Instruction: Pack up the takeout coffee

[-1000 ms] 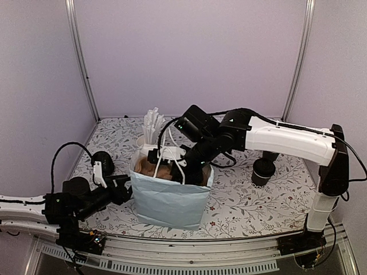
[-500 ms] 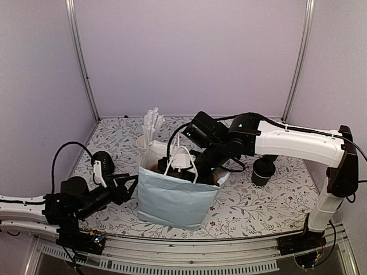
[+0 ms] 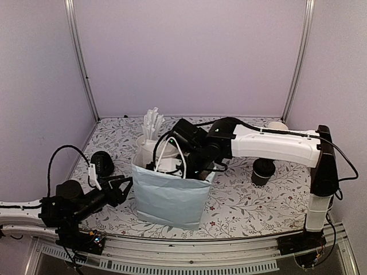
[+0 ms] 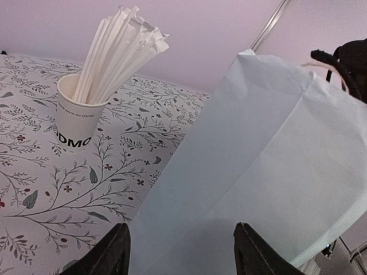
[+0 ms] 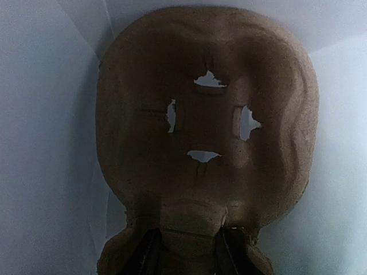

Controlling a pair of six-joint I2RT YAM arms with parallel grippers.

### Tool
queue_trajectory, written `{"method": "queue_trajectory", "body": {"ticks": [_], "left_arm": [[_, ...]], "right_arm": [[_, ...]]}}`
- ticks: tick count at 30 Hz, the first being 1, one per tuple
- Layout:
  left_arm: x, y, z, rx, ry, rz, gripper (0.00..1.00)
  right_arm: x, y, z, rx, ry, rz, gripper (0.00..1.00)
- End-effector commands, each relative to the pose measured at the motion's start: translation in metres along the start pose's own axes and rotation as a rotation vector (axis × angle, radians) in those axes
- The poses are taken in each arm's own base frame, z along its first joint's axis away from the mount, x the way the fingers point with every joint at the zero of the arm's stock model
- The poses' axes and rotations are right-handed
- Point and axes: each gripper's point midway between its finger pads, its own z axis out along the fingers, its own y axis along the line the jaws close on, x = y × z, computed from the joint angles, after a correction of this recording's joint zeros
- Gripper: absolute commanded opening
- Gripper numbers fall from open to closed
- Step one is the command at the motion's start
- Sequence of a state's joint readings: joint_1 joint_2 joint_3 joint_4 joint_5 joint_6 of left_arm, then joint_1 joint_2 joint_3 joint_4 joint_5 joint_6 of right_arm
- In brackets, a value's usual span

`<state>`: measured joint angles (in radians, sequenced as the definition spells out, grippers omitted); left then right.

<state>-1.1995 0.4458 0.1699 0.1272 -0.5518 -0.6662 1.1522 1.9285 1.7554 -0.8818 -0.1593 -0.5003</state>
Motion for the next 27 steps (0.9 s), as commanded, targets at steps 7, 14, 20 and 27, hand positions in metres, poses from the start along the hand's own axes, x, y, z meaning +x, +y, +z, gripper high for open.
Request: {"method": "queue_trajectory", "body": {"ticks": [7,14,20,27], "left_arm": [[-0.006,0.024,-0.022,-0.037,-0.034,-0.041,0.64],[-0.013,0.031,-0.033,-0.046,-0.058,-0.063,0.64],[-0.024,0.026,-0.035,-0.054,-0.06,-0.024,0.65],[-0.058,-0.005,-0.031,-0.038,-0.05,0.13,0.67]], "right_arm": [[0.026,0.029,0.058,-0.107,0.148,0.027,0.34],[0.009,0.026,0.045,-0.063,0.11,-0.015,0.58],[-0.004,0.044,0.017,-0.065,0.081,-0.113,0.74],[-0.027,0.05,-0.034,0.016,-0.002,-0.247,0.84]]}}
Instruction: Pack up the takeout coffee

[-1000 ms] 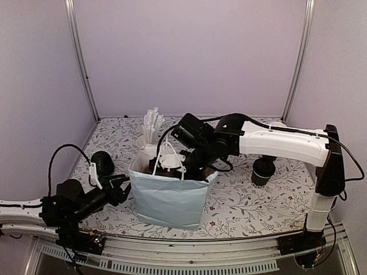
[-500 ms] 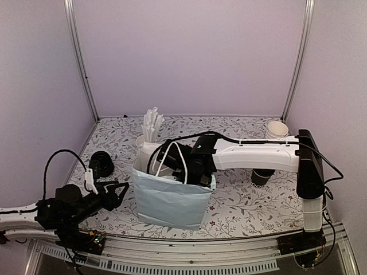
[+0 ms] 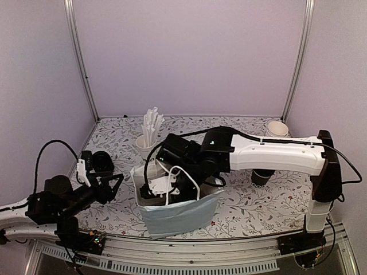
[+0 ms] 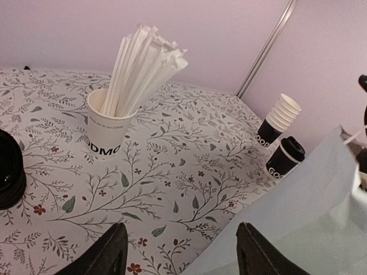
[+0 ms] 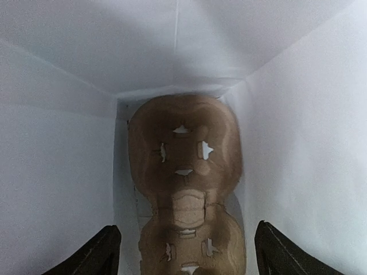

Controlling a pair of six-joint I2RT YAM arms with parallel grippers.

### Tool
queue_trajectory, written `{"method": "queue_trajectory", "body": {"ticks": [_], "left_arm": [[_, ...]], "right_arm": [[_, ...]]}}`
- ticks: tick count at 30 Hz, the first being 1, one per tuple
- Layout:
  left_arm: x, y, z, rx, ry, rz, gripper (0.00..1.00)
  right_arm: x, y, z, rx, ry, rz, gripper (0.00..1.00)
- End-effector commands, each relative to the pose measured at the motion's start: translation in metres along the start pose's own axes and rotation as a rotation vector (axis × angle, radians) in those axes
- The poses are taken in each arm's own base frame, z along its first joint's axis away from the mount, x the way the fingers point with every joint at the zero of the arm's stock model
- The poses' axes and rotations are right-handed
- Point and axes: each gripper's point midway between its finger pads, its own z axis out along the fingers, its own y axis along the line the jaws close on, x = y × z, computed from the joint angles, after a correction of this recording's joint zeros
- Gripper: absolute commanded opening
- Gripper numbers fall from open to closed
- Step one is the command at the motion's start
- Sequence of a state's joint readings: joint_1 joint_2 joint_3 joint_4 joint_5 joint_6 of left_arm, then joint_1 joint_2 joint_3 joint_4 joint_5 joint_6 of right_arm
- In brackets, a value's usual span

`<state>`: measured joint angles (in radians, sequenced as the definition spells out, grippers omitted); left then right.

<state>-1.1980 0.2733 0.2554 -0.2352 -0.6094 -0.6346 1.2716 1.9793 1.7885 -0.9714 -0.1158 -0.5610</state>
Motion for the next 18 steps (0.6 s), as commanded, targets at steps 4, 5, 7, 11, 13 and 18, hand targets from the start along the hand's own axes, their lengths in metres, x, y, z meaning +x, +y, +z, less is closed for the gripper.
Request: {"method": "queue_trajectory", "body": {"ticks": [4,5,7,11,13,18], "left_arm": [[-0.079,-0.055,-0.014,0.129,-0.097,0.132,0.68],[-0.086,-0.064,-0.014,0.149,-0.094,0.153,0.68],[-0.095,-0.083,-0.012,0.186,-0.076,0.194,0.69],[-0.099,-0.122,-0.001,0.279,0.008,0.279,0.69],[-0.093,-0.139,0.006,0.317,0.07,0.327,0.69],[-0.079,-0.17,0.034,0.339,0.216,0.416,0.69]], "right_arm": [[-0.03,-0.003,-0.081,0.124,-0.14,-0.144,0.85],[-0.029,-0.003,-0.083,0.126,-0.141,-0.156,0.85],[-0.027,-0.002,-0.086,0.133,-0.14,-0.169,0.86],[-0.027,-0.001,-0.098,0.149,-0.157,-0.19,0.86],[-0.031,-0.003,-0.11,0.174,-0.179,-0.21,0.86],[-0.036,-0.002,-0.149,0.231,-0.24,-0.26,0.86]]}}
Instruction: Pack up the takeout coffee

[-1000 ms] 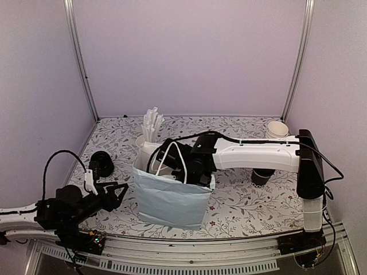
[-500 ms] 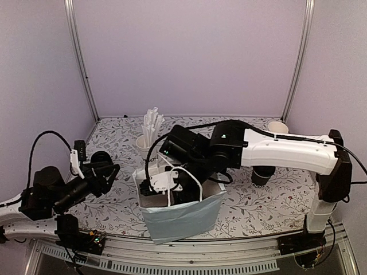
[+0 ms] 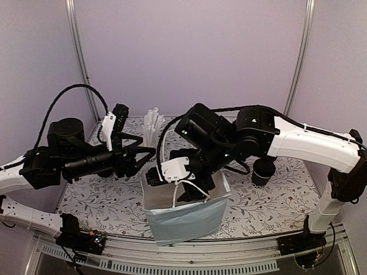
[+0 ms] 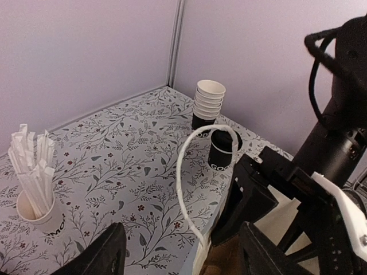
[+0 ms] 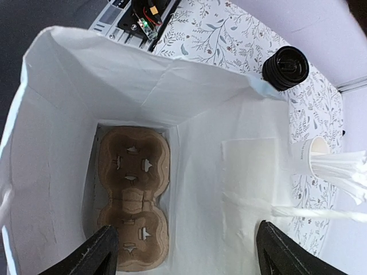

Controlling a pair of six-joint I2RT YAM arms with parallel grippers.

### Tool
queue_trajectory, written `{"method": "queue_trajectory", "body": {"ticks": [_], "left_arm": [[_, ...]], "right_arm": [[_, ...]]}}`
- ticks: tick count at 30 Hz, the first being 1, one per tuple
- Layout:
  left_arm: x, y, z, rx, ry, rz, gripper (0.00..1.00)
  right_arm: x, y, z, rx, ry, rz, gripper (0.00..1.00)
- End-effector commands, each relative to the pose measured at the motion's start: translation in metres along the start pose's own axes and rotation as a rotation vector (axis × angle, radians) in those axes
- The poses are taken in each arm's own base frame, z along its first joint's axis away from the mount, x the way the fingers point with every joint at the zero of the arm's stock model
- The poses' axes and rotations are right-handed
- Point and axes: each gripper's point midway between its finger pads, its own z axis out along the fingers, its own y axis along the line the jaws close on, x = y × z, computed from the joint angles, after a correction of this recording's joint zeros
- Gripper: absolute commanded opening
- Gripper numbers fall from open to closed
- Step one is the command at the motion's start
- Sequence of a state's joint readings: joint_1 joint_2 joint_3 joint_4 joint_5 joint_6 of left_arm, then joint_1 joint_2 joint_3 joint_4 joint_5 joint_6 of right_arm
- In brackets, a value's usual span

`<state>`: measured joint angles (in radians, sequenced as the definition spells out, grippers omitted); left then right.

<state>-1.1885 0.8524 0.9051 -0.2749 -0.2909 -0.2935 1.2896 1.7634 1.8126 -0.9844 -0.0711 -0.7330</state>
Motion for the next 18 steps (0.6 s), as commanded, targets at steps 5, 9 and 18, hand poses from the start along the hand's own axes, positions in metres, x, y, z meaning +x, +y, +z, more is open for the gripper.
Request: {"method": "queue_trajectory", "body": {"ticks": [5,9,18], "left_arm": [[0.018,-0.015,0.044,0.04,0.208,0.101,0.69],[0.02,-0.012,0.058,0.04,0.256,0.104,0.68],[0.002,-0.013,0.059,0.071,0.222,0.091,0.56]], "right_arm": [[-0.016,-0.002,-0.064,0.064,-0.109,-0.072,0.86],[-0.012,0.005,-0.072,0.052,-0.108,-0.088,0.86],[-0.024,-0.006,-0.131,0.146,-0.189,-0.115,0.85]]}}
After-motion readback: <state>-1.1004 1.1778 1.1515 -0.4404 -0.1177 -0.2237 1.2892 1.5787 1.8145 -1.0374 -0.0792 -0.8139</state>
